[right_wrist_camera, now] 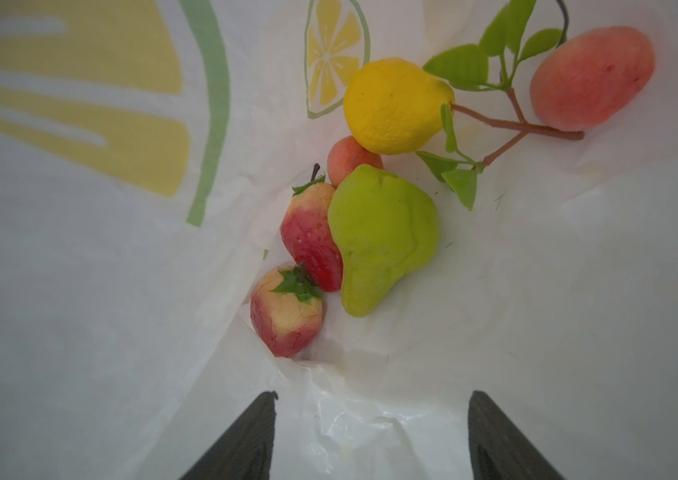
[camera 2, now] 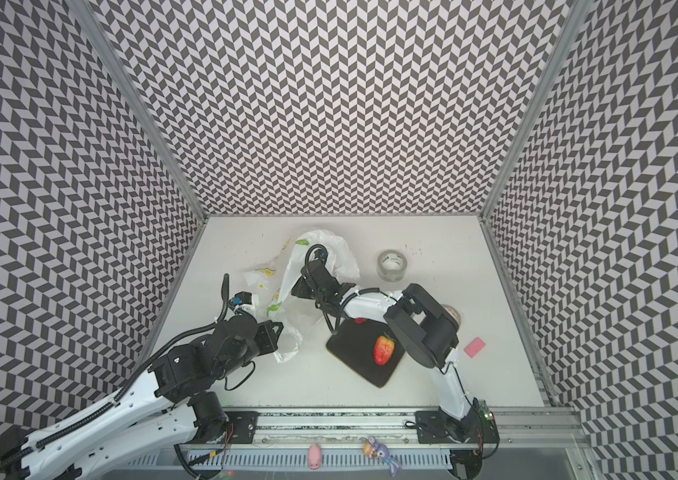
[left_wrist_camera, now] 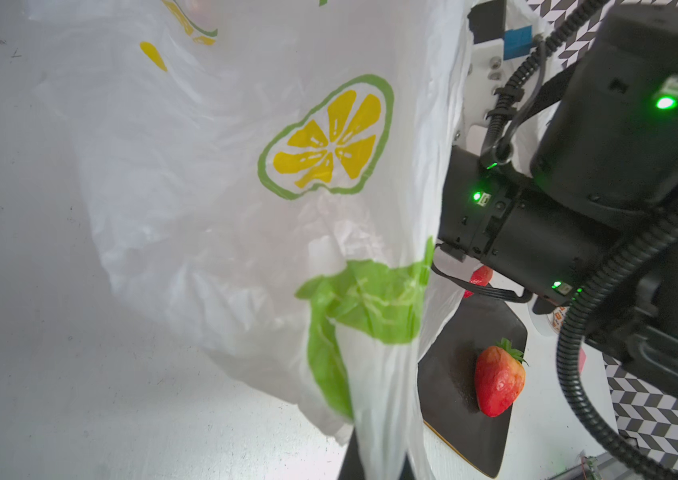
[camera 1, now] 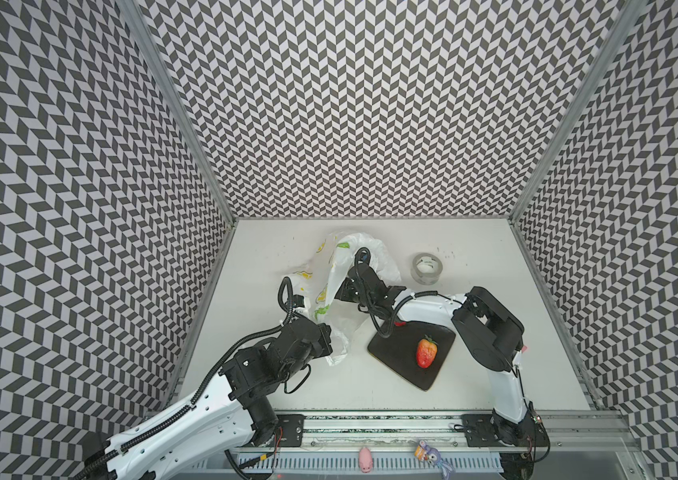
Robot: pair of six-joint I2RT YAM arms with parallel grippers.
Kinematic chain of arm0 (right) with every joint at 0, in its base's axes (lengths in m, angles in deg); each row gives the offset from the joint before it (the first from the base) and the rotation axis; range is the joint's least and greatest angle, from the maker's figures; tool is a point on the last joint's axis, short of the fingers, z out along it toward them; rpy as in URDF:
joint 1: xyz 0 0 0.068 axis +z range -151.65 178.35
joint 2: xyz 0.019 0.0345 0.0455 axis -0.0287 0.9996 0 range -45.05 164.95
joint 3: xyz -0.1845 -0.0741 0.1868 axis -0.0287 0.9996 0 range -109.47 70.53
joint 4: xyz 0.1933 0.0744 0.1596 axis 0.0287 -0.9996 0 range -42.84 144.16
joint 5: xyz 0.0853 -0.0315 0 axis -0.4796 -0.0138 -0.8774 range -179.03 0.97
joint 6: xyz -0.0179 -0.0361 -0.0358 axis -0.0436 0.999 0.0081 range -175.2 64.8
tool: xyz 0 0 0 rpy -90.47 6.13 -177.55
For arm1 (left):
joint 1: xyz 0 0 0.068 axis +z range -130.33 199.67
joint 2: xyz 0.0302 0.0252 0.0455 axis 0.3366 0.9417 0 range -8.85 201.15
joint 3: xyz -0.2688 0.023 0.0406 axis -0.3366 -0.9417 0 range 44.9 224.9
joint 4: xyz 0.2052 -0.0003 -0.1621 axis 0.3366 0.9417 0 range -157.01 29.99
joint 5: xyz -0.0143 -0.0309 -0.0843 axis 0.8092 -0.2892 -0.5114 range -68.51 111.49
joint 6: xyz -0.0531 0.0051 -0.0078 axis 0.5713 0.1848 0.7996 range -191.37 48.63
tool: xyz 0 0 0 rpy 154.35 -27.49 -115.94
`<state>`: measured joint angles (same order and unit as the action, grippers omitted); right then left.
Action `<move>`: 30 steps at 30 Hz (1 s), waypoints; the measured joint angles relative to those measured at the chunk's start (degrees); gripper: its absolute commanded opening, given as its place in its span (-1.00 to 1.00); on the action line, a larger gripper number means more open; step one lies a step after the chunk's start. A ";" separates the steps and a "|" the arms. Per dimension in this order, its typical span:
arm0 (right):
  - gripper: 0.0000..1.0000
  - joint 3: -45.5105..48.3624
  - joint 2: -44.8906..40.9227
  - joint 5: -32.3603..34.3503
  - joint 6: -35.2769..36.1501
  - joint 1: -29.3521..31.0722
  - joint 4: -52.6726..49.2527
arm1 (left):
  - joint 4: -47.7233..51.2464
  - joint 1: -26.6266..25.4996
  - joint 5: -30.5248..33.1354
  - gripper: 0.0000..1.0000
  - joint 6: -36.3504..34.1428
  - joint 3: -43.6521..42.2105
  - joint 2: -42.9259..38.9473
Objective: Take the fake fruits out of the plastic bag
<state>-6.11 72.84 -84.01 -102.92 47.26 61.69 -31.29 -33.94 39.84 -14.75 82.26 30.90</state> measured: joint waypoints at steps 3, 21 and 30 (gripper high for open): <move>0.35 0.59 0.22 -1.73 -0.79 -0.17 2.43 | -0.02 0.00 -0.02 -1.00 -0.42 0.17 0.00; 0.15 18.73 -11.91 -12.44 22.60 1.99 13.97 | -2.47 0.00 1.73 -1.00 -5.25 5.84 3.41; 0.15 12.83 -8.66 -12.15 35.19 3.17 7.67 | -3.23 0.00 1.97 -1.00 -7.17 6.75 3.43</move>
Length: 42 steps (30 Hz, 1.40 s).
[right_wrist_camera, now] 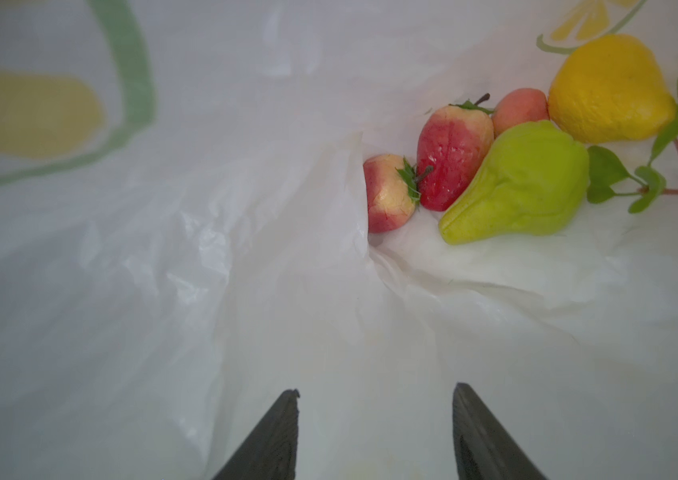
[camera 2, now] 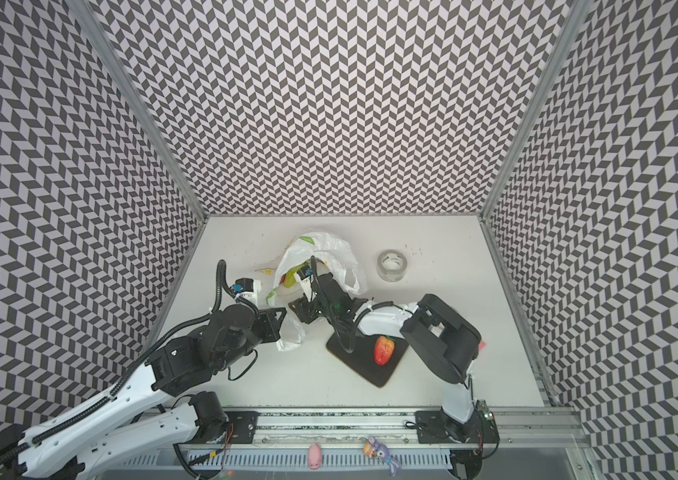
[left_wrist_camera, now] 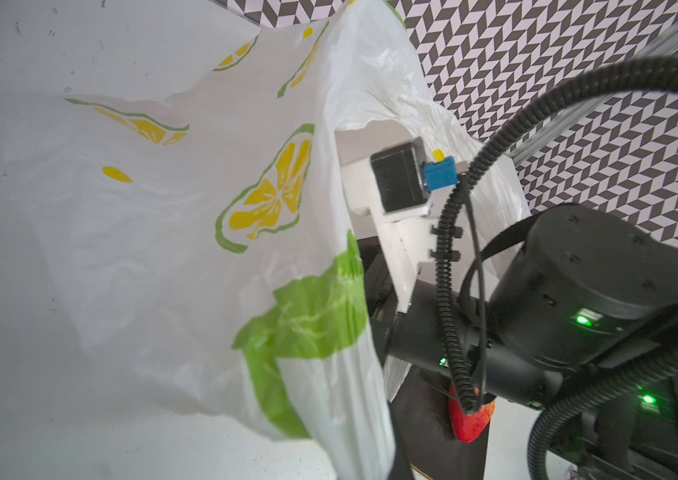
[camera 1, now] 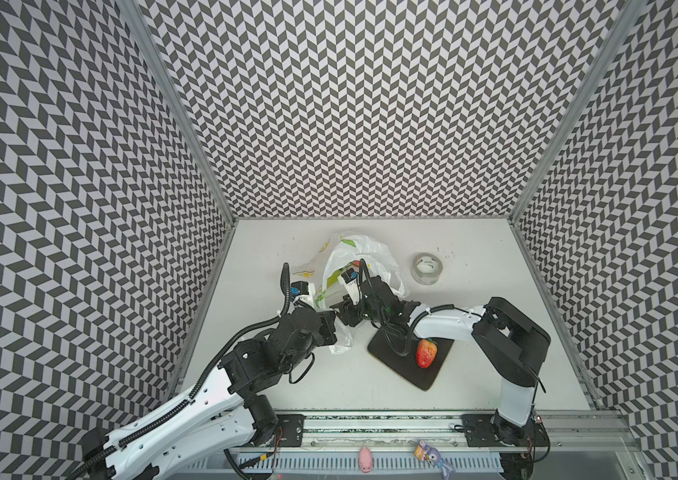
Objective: Take the fake fruits out of the plastic bag
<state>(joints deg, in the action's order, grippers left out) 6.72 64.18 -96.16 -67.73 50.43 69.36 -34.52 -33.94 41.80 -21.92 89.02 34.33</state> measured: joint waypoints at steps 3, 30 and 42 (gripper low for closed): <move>0.19 -4.28 3.17 0.50 1.77 0.28 -2.49 | -0.22 0.00 -0.07 -1.00 -0.87 0.90 -0.07; 0.51 -16.59 12.35 12.96 -24.92 -3.52 -5.68 | 7.26 0.00 -5.18 -1.00 0.28 -2.86 -6.03; 0.58 -18.53 18.45 13.79 -37.40 -4.09 -1.46 | 8.81 0.00 -9.14 -1.00 0.11 -3.52 -4.35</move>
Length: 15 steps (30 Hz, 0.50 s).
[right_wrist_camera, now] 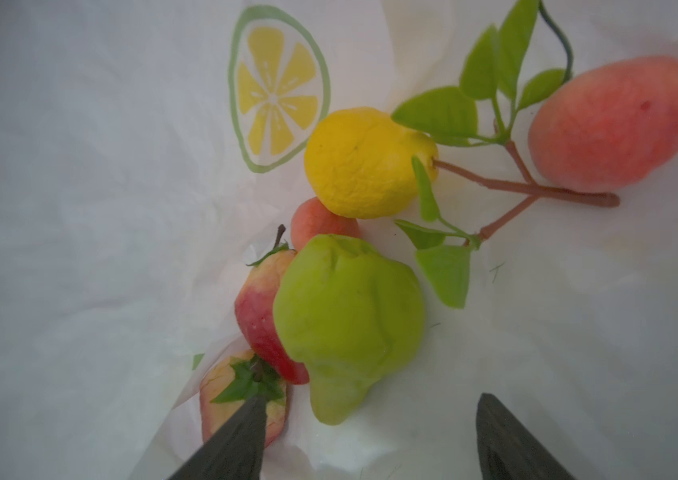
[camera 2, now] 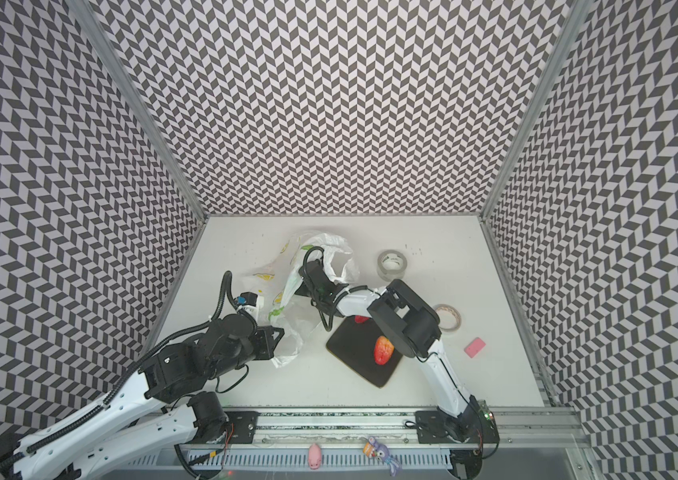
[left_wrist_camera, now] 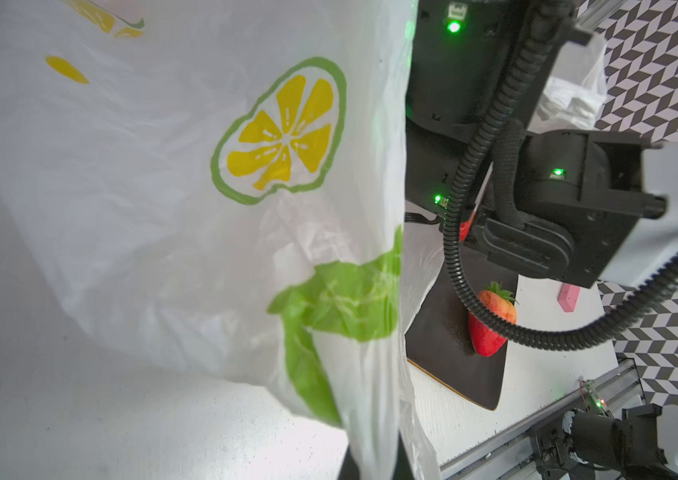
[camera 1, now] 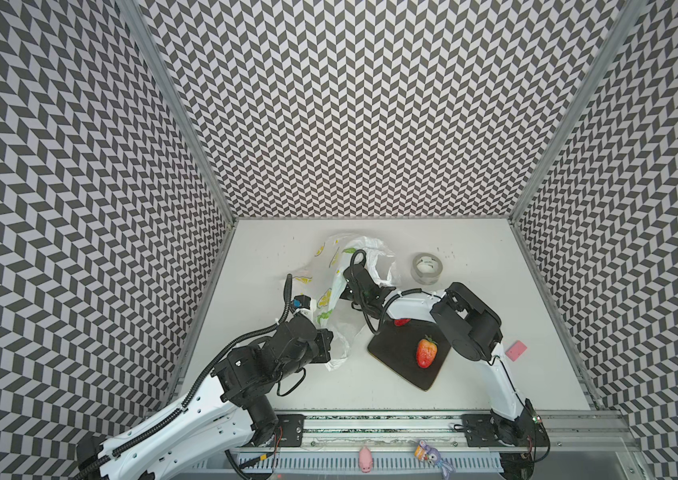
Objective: Take the fake fruits out of the plastic bag
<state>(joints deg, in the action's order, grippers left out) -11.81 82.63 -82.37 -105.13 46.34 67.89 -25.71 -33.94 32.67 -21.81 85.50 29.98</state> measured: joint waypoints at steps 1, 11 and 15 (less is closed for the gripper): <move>0.58 -0.57 0.59 0.13 -0.72 -0.07 0.00 | 0.00 0.00 -0.20 -1.00 -0.02 0.00 0.00; 0.78 -4.26 2.80 0.68 -3.80 -0.35 0.92 | -0.02 0.00 -1.51 -1.00 -0.52 0.00 0.13; 0.78 -7.52 4.39 1.11 -4.61 -0.50 1.18 | -0.07 0.00 -2.10 -1.00 -1.01 0.00 0.17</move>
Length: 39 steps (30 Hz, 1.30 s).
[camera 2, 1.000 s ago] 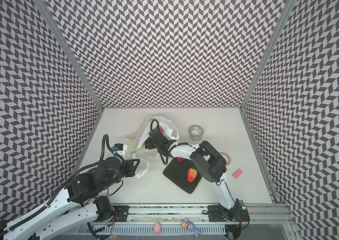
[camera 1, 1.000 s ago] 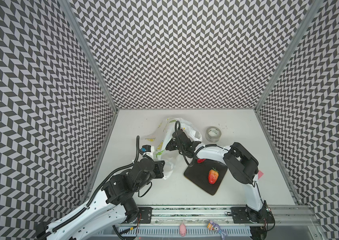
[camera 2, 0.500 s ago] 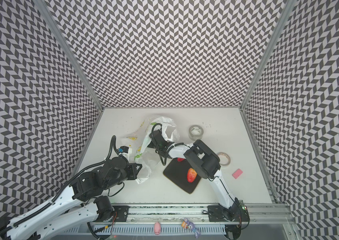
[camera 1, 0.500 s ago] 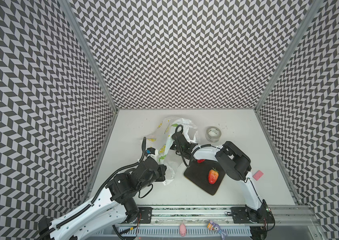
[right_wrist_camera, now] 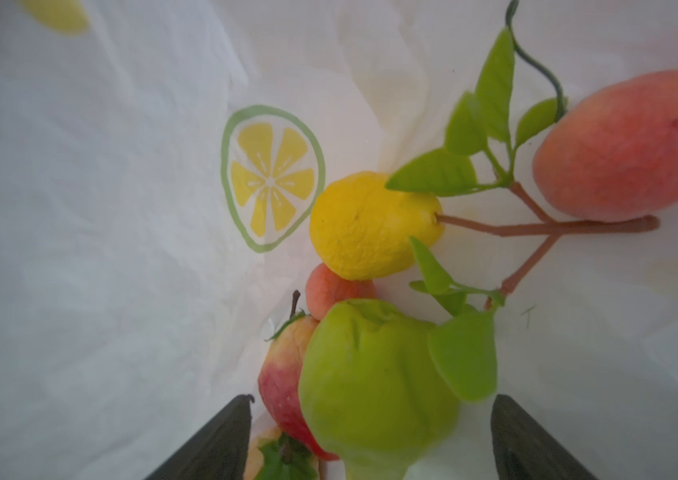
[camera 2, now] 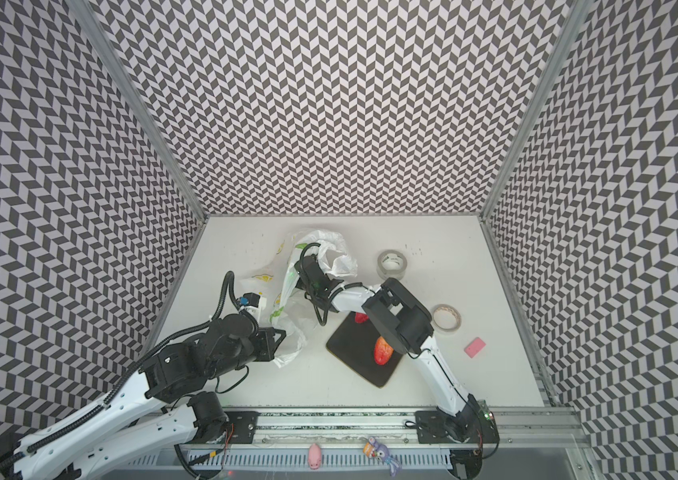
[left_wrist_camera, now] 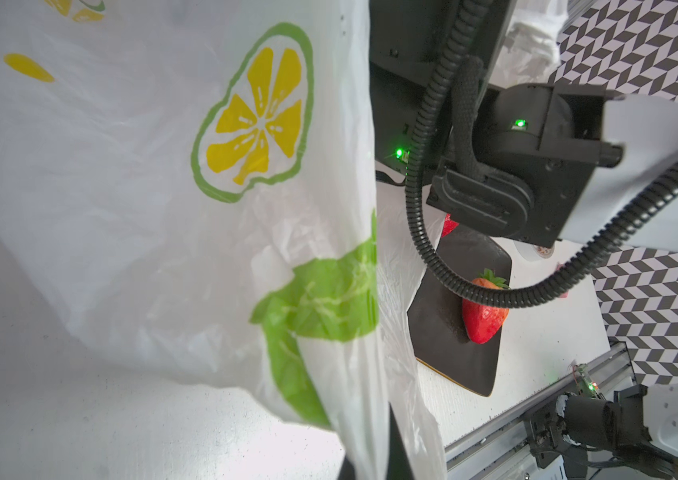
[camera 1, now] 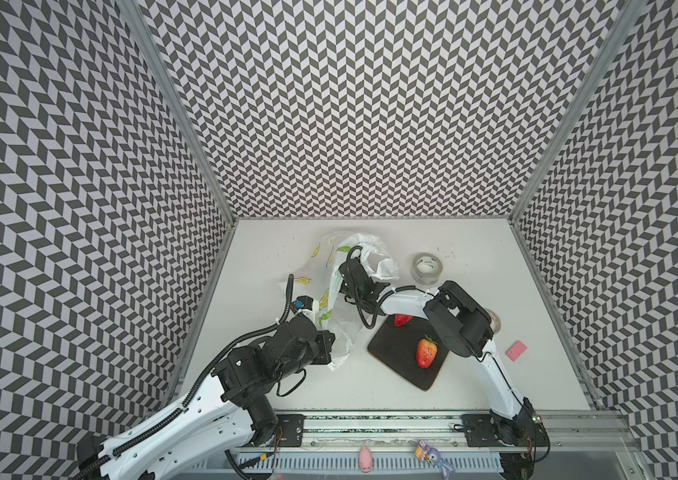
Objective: Take the fake fruits out of the plastic bag
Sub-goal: 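Close the right gripper on the green pear inside the bag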
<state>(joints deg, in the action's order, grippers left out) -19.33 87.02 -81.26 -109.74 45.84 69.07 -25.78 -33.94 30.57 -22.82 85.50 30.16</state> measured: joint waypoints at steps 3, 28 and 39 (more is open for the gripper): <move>0.77 -2.21 1.40 0.96 -0.63 -0.04 -0.28 | -0.04 0.00 -0.50 -1.00 -0.39 0.00 0.00; -0.11 -13.42 9.16 5.86 -3.48 1.16 -6.88 | -2.03 0.00 -1.29 -1.00 -0.68 -0.50 -3.74; -0.14 6.29 -4.81 1.77 -0.94 1.57 -3.15 | -3.96 0.00 3.21 -1.00 3.48 -2.64 -5.73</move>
<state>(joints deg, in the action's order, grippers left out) -13.04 82.21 -79.49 -110.68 47.41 65.93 -29.73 -33.94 33.78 -19.34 82.85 24.43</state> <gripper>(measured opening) 0.528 0.047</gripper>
